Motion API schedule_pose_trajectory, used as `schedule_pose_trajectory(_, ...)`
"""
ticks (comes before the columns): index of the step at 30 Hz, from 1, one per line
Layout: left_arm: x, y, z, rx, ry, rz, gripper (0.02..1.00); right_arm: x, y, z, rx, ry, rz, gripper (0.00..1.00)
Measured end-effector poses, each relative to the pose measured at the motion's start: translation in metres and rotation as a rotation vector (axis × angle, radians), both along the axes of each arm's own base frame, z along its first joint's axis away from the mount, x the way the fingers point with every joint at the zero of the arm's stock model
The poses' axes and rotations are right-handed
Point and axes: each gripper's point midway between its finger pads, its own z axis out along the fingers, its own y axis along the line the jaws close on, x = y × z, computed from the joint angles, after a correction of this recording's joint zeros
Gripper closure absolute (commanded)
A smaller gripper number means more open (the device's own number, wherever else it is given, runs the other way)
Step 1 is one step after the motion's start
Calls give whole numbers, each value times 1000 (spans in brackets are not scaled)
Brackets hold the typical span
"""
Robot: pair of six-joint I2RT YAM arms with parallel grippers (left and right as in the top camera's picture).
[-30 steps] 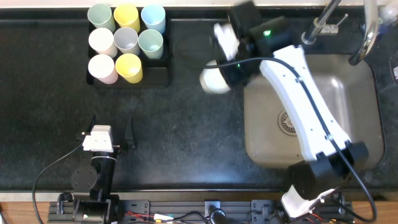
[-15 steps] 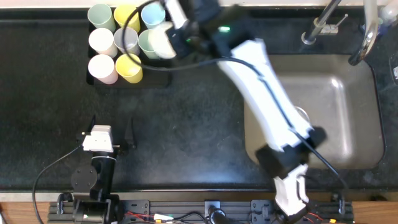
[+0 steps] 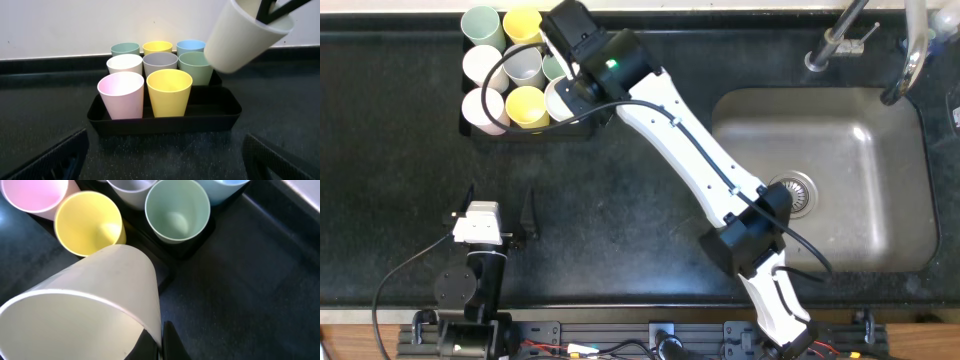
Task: Store Cups
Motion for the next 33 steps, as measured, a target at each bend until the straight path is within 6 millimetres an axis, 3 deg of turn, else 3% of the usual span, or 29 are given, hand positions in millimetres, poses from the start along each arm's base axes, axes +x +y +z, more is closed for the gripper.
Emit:
schedule_pose_trajectory(8, 0, 0, 0, 0, 0, 0, 20, 7, 1, -36, -59, 35, -11, 958)
schedule_pose_trajectory(20, 0, 0, 0, 0, 0, 0, 20, 11, 7, -38, -50, 19, -11, 958)
schedule_pose_trajectory(29, 0, 0, 0, 0, 0, 0, 20, 8, 12, -77, -108, 66, 0, 961)
schedule_pose_trajectory(33, 0, 0, 0, 0, 0, 0, 20, 9, 12, -82, -117, 72, 2, 958)
